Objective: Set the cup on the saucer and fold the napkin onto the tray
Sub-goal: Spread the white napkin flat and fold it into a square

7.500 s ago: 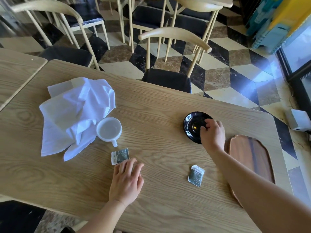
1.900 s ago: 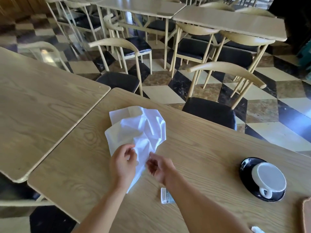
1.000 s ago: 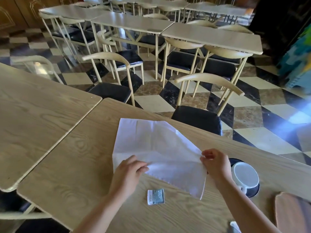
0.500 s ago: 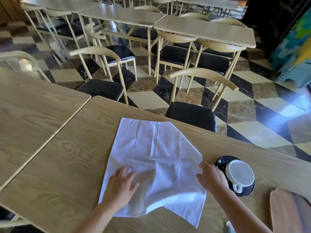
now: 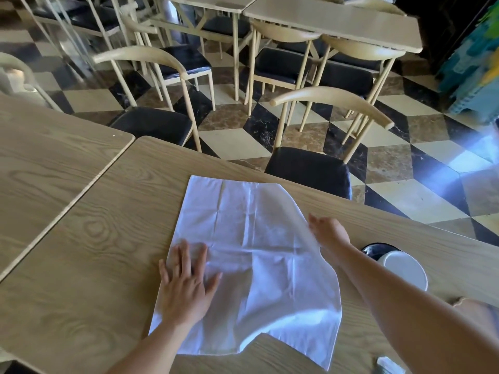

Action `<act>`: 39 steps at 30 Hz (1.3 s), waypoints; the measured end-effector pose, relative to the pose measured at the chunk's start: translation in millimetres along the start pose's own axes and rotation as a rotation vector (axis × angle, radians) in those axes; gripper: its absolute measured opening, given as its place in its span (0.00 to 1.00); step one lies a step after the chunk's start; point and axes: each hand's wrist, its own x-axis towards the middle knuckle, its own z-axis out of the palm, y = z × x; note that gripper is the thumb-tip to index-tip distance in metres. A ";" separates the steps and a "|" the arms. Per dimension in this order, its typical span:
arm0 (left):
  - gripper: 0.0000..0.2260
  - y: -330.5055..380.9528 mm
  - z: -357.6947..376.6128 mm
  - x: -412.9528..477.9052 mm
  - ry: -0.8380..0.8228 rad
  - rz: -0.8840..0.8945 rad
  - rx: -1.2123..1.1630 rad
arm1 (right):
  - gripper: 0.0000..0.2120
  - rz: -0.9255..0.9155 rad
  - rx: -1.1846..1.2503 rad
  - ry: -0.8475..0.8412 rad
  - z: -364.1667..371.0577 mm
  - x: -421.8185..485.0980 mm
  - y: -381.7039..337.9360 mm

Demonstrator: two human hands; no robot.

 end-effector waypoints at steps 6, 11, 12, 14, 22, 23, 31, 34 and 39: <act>0.35 -0.2 6.3 -2.4 0.061 0.000 -0.013 | 0.09 0.072 0.353 -0.278 -2.9 -2.9 -11.3; 0.35 -3.2 13.2 -1.5 0.079 0.012 -0.024 | 0.05 -0.019 0.433 -0.107 9.8 0.4 -16.7; 0.35 -3.5 13.7 -1.6 0.079 0.015 -0.027 | 0.07 -0.018 0.425 0.008 12.3 1.9 -17.0; 0.35 -4.0 13.8 -1.4 0.082 0.015 -0.030 | 0.11 -0.003 0.504 0.197 11.2 3.2 -19.9; 0.35 -3.4 13.3 -0.3 0.061 0.001 -0.018 | 0.16 -0.544 0.032 0.563 -24.8 2.1 -14.7; 0.35 -3.5 13.6 -0.8 0.058 0.001 -0.015 | 0.16 -0.483 -0.065 0.478 -22.2 4.8 -5.6; 0.37 -3.3 13.4 -1.0 0.067 -0.001 -0.008 | 0.28 -0.484 -0.475 0.137 15.1 0.5 30.9; 0.37 -2.0 10.8 0.3 0.050 -0.013 0.000 | 0.32 -0.513 -0.678 0.024 32.9 -5.5 48.1; 0.37 -13.4 6.1 -6.9 0.018 0.000 0.000 | 0.30 -0.461 -0.743 0.005 32.5 -11.9 73.4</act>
